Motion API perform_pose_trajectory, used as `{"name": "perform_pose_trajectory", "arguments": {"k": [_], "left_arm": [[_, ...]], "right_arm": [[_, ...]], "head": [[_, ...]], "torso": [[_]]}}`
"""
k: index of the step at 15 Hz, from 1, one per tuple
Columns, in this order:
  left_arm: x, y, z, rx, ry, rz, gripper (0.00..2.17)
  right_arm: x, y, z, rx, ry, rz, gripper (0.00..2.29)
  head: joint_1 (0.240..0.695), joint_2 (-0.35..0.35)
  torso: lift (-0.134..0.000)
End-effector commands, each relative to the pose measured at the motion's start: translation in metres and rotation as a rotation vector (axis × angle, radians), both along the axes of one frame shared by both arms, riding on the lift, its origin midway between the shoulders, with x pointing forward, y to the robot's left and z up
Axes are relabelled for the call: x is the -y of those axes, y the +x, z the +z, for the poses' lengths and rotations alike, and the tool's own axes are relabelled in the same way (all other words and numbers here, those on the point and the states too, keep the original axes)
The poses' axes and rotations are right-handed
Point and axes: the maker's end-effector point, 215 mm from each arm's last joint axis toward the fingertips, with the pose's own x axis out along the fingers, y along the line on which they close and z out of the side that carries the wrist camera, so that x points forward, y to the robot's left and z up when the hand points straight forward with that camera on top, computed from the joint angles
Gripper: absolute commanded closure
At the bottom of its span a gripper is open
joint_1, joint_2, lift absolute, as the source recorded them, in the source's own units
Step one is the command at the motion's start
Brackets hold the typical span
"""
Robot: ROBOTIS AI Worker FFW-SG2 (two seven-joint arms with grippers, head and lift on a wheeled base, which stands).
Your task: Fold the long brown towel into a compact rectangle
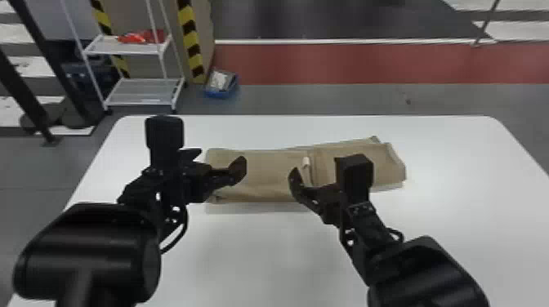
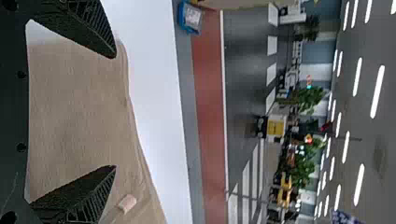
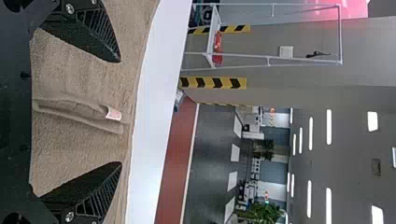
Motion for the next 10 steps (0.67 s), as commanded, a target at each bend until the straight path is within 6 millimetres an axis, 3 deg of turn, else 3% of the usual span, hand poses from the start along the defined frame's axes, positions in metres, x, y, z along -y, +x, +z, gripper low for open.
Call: {"name": "perform_pose_trajectory", "arguments": {"k": [1, 4, 10], "left_arm": [[-0.064, -0.002, 0.012, 0.084, -0.035, 0.125, 0.02], [-0.107, -0.015, 0.015, 0.173, -0.083, 0.207, 0.02], [-0.122, -0.037, -0.001, 0.195, -0.103, 0.231, 0.02]], "right_arm": [[-0.016, 0.018, -0.008, -0.048, 0.007, 0.048, 0.1], [-0.026, 0.028, -0.022, -0.12, 0.053, 0.086, 0.11], [-0.019, 0.027, -0.05, -0.287, 0.101, 0.092, 0.11]], "head": [[0.695, 0.099], [0.695, 0.181], [0.695, 0.254]], "torso": [[-0.123], [-0.123], [-0.123]]}}
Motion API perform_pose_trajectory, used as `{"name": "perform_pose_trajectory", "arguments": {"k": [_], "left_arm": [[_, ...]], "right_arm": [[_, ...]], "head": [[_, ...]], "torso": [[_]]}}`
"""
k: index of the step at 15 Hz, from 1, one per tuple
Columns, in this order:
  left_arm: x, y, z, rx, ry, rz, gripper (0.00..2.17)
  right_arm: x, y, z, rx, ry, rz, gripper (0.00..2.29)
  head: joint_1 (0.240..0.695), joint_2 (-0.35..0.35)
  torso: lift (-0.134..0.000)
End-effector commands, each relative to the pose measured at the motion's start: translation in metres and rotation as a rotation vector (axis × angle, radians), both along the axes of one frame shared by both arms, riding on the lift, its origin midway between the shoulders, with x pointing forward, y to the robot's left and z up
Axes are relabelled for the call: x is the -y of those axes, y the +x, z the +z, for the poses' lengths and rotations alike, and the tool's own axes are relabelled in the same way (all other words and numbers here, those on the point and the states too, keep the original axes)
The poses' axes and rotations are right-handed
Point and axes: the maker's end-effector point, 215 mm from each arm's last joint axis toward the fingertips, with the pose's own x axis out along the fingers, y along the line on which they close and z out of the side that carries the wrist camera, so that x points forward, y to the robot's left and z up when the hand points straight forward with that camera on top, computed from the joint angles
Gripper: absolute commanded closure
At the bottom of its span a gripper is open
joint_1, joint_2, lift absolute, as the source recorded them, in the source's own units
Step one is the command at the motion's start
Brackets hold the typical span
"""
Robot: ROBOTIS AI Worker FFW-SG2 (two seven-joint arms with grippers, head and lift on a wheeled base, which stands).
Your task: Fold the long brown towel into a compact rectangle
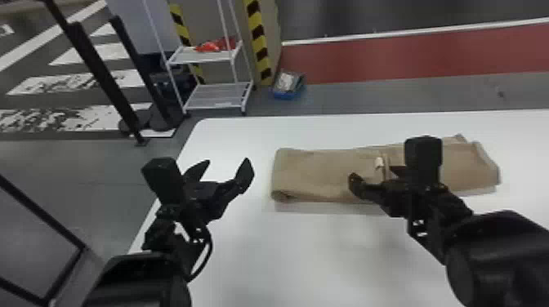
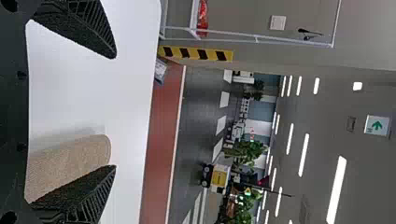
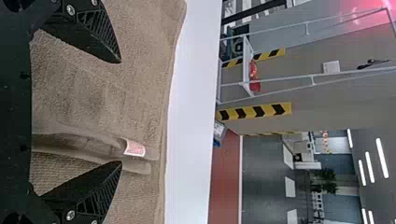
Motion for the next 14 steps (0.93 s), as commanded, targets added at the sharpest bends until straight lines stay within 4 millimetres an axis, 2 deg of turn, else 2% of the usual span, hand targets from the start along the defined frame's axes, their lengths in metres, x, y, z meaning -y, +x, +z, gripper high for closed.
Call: {"name": "perform_pose_trajectory", "arguments": {"k": [1, 4, 9, 14], "left_arm": [[-0.002, -0.005, 0.0, 0.013, -0.008, 0.004, 0.03], [0.0, -0.007, 0.0, 0.028, -0.027, 0.001, 0.03], [0.0, -0.007, -0.005, 0.026, -0.028, -0.001, 0.03], [0.008, -0.007, -0.009, 0.021, -0.034, -0.017, 0.04]], "right_arm": [[0.005, 0.001, -0.01, -0.062, -0.001, -0.002, 0.11], [0.005, 0.001, -0.024, -0.093, -0.001, 0.006, 0.12], [0.004, 0.003, -0.022, -0.076, 0.009, 0.007, 0.22], [0.004, 0.005, -0.018, -0.061, 0.014, 0.008, 0.37]], "head": [[0.695, 0.253], [0.695, 0.25], [0.695, 0.25], [0.695, 0.247]], "torso": [[-0.123], [-0.123], [-0.123], [-0.123]]}}
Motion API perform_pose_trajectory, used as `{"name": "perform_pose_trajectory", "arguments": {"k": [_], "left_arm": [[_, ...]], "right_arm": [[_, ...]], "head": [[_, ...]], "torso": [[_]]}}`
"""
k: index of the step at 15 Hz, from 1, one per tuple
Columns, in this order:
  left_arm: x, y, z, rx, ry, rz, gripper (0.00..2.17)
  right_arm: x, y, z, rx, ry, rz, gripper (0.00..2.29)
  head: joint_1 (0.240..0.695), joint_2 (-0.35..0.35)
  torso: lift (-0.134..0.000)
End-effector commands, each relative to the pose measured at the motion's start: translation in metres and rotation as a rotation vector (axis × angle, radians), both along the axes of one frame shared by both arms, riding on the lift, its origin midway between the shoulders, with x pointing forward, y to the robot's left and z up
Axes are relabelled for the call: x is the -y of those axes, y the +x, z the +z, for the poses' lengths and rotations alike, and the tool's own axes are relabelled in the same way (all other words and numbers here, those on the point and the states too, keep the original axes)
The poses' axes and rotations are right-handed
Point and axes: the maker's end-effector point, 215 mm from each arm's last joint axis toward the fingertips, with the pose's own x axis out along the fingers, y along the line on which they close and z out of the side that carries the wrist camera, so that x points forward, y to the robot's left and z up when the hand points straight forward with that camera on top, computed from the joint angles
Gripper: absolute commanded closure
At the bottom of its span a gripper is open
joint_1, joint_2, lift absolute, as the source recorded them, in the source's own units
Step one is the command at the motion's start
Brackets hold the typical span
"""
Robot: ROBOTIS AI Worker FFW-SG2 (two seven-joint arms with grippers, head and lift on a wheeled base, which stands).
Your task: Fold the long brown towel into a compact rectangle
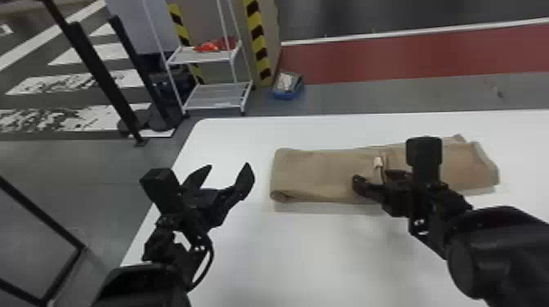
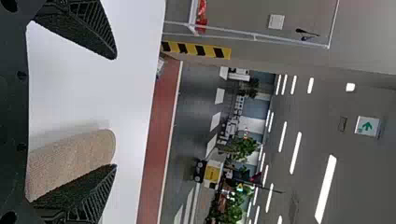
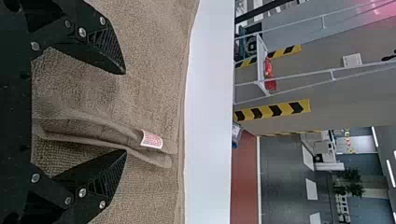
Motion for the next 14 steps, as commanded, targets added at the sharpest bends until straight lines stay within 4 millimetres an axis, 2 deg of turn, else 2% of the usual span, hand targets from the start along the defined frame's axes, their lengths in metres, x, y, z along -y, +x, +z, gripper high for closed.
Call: {"name": "perform_pose_trajectory", "arguments": {"k": [1, 5, 10, 12, 14], "left_arm": [[0.004, 0.0, -0.003, -0.004, -0.004, -0.005, 0.04], [0.003, 0.0, -0.003, -0.004, -0.003, -0.006, 0.05], [0.003, -0.001, -0.004, 0.0, 0.0, -0.006, 0.05], [0.003, -0.001, -0.004, 0.002, 0.0, -0.006, 0.05], [0.002, -0.001, -0.004, 0.002, 0.001, -0.004, 0.05]], "right_arm": [[0.0, 0.0, 0.0, 0.001, -0.001, 0.0, 0.41], [0.0, 0.0, 0.0, 0.0, 0.002, 0.001, 0.68], [0.001, -0.004, 0.0, 0.0, 0.006, 0.001, 1.3], [0.003, -0.006, 0.001, 0.001, 0.01, -0.004, 1.3], [0.001, -0.005, 0.013, 0.024, 0.017, -0.001, 1.3]], "head": [[0.695, 0.245], [0.695, 0.241], [0.695, 0.242], [0.695, 0.242], [0.695, 0.242]], "torso": [[-0.123], [-0.123], [-0.123], [-0.123], [-0.123]]}}
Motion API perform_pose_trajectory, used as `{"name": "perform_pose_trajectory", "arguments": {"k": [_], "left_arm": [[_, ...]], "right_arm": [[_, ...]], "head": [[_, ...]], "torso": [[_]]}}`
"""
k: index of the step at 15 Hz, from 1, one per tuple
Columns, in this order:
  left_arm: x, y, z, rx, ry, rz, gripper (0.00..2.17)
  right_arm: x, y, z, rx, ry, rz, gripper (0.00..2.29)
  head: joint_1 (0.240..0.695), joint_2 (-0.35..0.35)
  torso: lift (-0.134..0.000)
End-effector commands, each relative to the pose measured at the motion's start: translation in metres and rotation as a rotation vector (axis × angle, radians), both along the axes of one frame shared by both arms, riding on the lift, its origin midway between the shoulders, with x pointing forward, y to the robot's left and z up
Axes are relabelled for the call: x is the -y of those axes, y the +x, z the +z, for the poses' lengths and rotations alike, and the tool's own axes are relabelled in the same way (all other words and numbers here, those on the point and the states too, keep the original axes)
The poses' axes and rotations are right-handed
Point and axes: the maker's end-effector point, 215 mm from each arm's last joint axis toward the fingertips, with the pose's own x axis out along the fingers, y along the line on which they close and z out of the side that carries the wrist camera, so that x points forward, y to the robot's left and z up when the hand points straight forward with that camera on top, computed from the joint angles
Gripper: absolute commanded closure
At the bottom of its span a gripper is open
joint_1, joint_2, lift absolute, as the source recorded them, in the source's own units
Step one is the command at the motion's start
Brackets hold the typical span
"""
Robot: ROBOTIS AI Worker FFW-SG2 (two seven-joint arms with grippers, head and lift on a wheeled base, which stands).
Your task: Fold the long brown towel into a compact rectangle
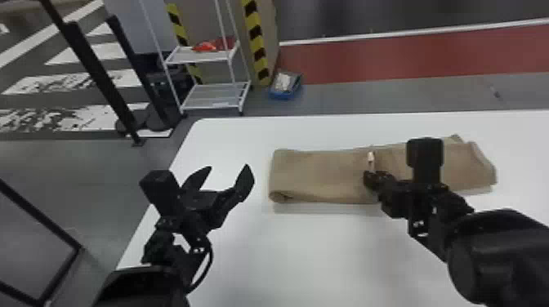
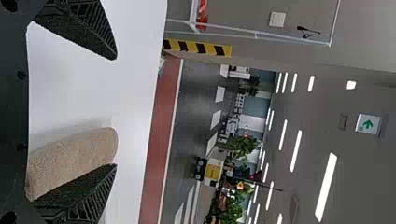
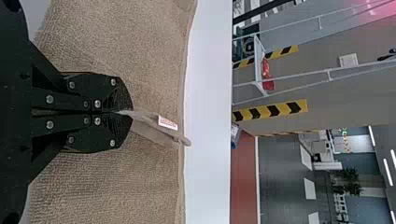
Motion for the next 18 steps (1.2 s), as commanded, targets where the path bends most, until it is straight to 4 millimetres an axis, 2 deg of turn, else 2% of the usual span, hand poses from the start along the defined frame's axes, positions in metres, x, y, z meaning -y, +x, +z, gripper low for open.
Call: {"name": "perform_pose_trajectory", "arguments": {"k": [1, 4, 7, 8, 9, 12, 13, 15, 17, 18], "left_arm": [[-0.002, 0.0, 0.0, 0.0, 0.002, 0.002, 0.05], [-0.007, -0.002, -0.001, -0.002, 0.005, 0.008, 0.05], [-0.01, -0.004, -0.002, -0.004, 0.006, 0.011, 0.05], [-0.01, -0.003, -0.002, -0.003, 0.007, 0.011, 0.05], [-0.01, -0.003, -0.003, -0.006, 0.003, 0.011, 0.05], [-0.001, -0.001, -0.003, -0.004, -0.003, -0.006, 0.05], [0.0, -0.001, -0.003, -0.004, -0.003, -0.008, 0.05], [-0.005, -0.001, 0.0, 0.006, -0.001, 0.0, 0.05], [-0.007, -0.001, 0.001, 0.01, -0.011, 0.004, 0.05], [-0.008, -0.001, 0.003, 0.016, -0.01, 0.004, 0.05]], "right_arm": [[0.0, 0.0, 0.014, 0.023, 0.01, -0.001, 1.3], [0.018, 0.004, 0.05, 0.056, 0.028, -0.025, 1.3], [0.066, 0.007, 0.08, 0.075, 0.064, -0.093, 1.3], [0.088, 0.01, 0.079, 0.069, 0.073, -0.126, 1.3], [0.099, 0.015, 0.08, 0.068, 0.067, -0.143, 1.3], [0.106, 0.02, 0.038, 0.003, 0.018, -0.143, 1.3], [0.115, 0.024, 0.034, -0.004, 0.015, -0.158, 1.3], [0.138, 0.026, 0.038, -0.011, 0.046, -0.189, 1.3], [0.173, 0.026, 0.068, 0.021, 0.074, -0.241, 1.3], [0.186, 0.026, 0.075, 0.023, 0.086, -0.261, 1.3]], "head": [[0.695, 0.242], [0.695, 0.242], [0.695, 0.231], [0.695, 0.22], [0.695, 0.194], [0.695, 0.158], [0.695, 0.151], [0.695, 0.139], [0.695, 0.117], [0.695, 0.108]], "torso": [[-0.123], [-0.123], [-0.123], [-0.123], [-0.123], [-0.123], [-0.123], [-0.123], [-0.123], [-0.123]]}}
